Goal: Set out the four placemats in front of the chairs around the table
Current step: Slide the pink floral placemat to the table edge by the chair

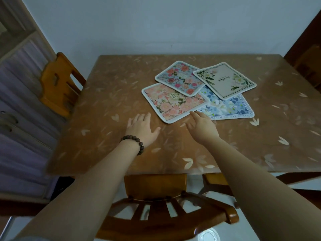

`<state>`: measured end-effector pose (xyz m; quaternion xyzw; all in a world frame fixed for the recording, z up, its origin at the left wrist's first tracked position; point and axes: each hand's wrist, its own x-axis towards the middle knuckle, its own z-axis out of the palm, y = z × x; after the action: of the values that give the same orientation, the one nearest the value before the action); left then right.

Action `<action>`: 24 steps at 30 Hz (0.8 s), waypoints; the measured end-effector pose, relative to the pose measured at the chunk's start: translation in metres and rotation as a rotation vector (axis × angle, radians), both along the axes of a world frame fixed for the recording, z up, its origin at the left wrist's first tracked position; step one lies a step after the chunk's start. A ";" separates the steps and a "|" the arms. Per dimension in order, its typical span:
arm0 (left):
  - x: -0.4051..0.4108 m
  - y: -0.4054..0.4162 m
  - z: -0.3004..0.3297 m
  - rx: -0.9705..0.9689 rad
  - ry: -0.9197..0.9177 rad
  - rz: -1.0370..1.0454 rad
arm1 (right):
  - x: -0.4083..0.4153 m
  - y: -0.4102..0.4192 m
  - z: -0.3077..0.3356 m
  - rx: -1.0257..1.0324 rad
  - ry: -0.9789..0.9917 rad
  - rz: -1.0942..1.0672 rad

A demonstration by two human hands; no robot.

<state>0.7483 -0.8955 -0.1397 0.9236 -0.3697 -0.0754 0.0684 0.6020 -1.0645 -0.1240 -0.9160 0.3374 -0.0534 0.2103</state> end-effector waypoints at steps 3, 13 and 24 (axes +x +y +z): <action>0.025 -0.012 -0.006 -0.009 -0.003 -0.027 | 0.019 -0.006 -0.006 0.001 0.010 -0.034; 0.066 -0.037 -0.029 0.016 0.057 -0.049 | 0.063 -0.027 -0.035 0.041 0.081 -0.045; 0.104 -0.081 -0.078 0.080 0.134 -0.064 | 0.121 -0.050 -0.094 0.039 0.205 0.033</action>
<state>0.8526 -0.9760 -0.2178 0.9062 -0.3904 -0.1538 0.0533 0.7235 -1.1143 -0.2181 -0.9178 0.3431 0.0508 0.1932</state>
